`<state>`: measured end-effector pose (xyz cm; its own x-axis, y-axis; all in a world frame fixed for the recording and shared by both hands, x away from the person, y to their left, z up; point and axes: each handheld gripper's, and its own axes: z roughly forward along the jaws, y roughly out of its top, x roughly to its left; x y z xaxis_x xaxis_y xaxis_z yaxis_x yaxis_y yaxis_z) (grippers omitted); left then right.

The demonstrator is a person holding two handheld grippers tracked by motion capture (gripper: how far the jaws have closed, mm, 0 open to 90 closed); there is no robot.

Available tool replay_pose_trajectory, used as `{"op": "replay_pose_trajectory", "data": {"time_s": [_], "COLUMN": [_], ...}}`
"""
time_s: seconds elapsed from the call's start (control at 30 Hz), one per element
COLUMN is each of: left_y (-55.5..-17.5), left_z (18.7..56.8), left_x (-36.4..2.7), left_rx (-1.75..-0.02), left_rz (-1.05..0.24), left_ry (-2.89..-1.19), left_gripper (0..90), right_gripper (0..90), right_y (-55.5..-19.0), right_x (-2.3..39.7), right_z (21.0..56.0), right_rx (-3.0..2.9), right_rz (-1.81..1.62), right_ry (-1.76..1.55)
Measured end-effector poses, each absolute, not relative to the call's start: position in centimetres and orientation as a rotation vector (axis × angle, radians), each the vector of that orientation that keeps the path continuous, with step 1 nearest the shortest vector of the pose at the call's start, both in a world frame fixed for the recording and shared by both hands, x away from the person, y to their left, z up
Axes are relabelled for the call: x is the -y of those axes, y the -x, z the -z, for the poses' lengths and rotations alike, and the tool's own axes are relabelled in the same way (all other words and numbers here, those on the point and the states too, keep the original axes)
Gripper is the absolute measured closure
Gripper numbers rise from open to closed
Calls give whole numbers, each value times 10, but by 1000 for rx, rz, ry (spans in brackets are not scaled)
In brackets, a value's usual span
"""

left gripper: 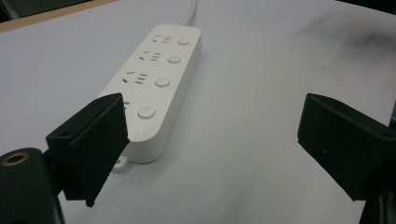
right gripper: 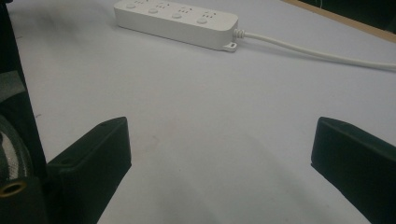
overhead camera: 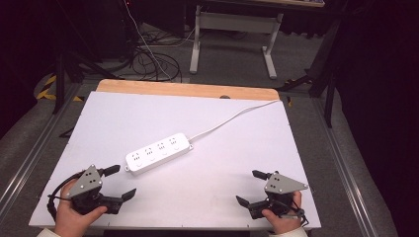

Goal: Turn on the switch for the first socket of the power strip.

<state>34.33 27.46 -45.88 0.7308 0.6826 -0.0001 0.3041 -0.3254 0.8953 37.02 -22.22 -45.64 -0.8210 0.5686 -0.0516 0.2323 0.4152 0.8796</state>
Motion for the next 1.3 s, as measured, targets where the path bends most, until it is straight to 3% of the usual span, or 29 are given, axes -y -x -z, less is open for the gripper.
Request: {"op": "replay_pose_trajectory", "data": {"time_s": [0.33,1.3], "left_y": [-341,-346], "left_z": [454,432], "left_x": [-274,-271], "left_rx": [-759,-773], "left_rz": [-484,-438], "left_ry": [-1934,-1937], "left_gripper": [153,198], "right_gripper": [57,64], "right_y": [-370,-369], "right_x": [223,224], "right_z": [457,457], "right_rx": [-2325,-2320], "right_rz": [-1372,-1379], "right_ry": [-682,-684]}}
